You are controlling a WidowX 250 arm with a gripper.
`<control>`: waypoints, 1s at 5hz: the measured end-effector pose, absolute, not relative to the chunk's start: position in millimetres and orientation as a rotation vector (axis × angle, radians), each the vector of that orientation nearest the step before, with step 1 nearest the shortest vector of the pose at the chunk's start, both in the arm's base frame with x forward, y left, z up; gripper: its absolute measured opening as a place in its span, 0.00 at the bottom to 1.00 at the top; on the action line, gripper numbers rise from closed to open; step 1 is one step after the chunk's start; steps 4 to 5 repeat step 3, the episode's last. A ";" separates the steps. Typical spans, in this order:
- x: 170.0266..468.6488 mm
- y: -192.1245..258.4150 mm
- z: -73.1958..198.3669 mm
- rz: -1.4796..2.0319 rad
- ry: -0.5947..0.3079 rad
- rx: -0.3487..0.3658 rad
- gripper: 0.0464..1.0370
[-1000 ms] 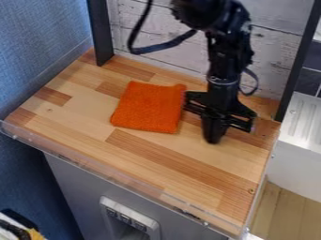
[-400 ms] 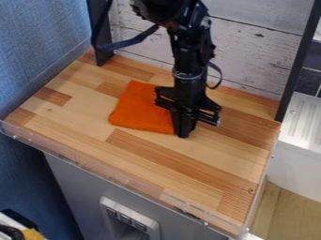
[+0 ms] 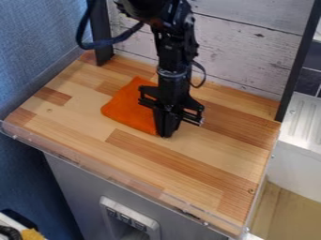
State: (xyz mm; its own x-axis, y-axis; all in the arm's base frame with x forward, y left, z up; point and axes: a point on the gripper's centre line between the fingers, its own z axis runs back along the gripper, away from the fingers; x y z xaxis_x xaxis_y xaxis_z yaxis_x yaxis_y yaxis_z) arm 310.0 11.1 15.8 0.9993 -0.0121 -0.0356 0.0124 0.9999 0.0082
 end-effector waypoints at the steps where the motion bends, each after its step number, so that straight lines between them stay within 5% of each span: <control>1: 313.1 13.6 27.9 -0.012 0.023 0.009 0.45; 2: 314.1 14.6 30.1 -0.010 0.016 0.009 0.76; 3: 313.7 18.8 39.1 -0.006 -0.012 0.007 0.96; 5: 313.7 18.8 39.1 -0.006 -0.012 0.007 0.96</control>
